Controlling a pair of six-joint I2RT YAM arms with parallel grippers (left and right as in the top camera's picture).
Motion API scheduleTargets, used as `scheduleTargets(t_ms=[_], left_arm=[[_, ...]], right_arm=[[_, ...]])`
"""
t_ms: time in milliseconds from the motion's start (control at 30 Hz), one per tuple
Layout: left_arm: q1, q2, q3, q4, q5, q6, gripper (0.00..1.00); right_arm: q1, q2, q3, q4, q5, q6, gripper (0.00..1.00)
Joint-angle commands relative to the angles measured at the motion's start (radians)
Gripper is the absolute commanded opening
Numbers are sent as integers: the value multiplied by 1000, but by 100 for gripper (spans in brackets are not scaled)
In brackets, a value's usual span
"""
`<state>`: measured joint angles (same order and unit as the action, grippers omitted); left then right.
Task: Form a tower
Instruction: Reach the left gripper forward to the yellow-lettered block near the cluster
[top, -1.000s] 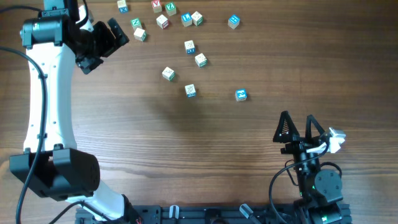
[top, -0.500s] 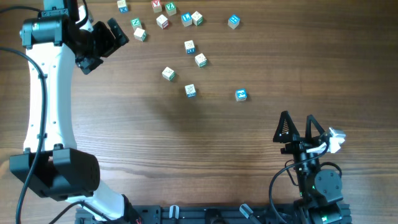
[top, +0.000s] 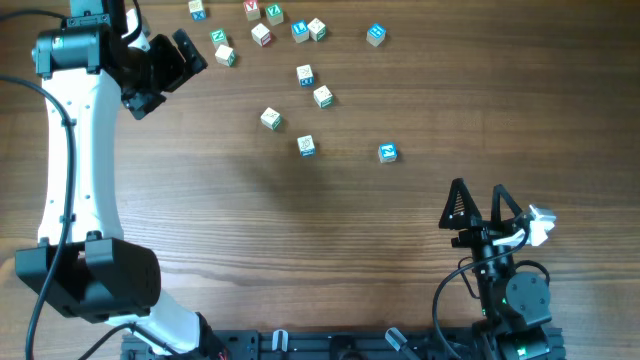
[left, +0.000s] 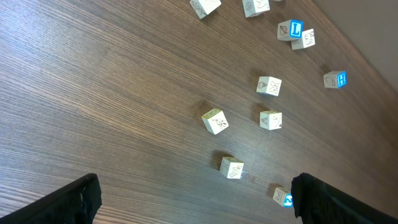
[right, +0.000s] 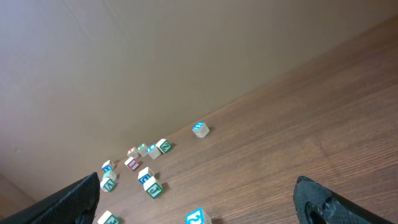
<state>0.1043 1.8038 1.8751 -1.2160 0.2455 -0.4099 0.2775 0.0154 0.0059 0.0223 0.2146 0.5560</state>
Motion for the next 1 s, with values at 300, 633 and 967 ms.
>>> scheduleTargets(t_ms=[300,633,967], left_arm=[[-2,8,20,51,19,-25,100],[-29,13,20,121,24,-73,100],[-129,19,18,154,24,-73,15]], right_arm=[[-4,-8,-1,3,10,-3,100],[-4,-8,-1,3,10,-3,100],[-4,-8,-1,3,10,-3,100]])
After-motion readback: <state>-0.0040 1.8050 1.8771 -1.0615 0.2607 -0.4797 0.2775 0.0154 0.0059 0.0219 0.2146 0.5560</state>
